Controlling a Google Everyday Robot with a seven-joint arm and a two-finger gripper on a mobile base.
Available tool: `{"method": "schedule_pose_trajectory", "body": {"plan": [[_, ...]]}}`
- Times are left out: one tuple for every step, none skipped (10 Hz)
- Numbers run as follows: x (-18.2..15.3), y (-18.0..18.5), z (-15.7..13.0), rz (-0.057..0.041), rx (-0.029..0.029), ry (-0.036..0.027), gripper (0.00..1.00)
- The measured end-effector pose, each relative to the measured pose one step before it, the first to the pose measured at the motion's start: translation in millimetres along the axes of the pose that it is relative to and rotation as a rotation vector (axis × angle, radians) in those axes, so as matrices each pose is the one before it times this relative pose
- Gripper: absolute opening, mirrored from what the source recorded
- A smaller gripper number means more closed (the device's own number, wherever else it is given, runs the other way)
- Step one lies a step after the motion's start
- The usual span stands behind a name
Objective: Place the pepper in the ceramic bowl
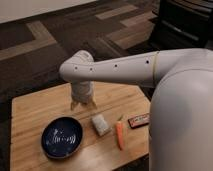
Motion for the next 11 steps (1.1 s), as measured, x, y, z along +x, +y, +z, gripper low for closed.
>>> {"method": "schedule_pose_trajectory", "body": {"plan": [[0.00, -0.01, 0.01, 0.00003, 0.00002, 0.00000, 0.65], [-0.03, 0.06, -0.17, -0.00002, 0.00003, -0.00037, 0.65], [-0.16, -0.20, -1.27, 0.00124, 0.00207, -0.00298, 0.65], [0.28, -4.51, -6.68, 0.01960, 0.01537, -0.01829, 0.65], [5.13, -12.74, -9.05, 0.05869, 0.02119, -0.03107, 0.65], [11.54, -19.11, -6.51, 0.07795, 0.01207, -0.02950, 0.65], [11.60, -18.88, -3.93, 0.05977, 0.00099, -0.02270, 0.65], [12.00, -21.74, -1.10, 0.04846, -0.00083, -0.00848, 0.65], [13.75, -25.83, -0.66, 0.05055, -0.01106, 0.00159, 0.65], [5.91, -17.86, -1.33, 0.01996, -0.00913, 0.00202, 0.65], [0.83, -4.05, -0.35, -0.00274, -0.00225, 0.00045, 0.65]]}}
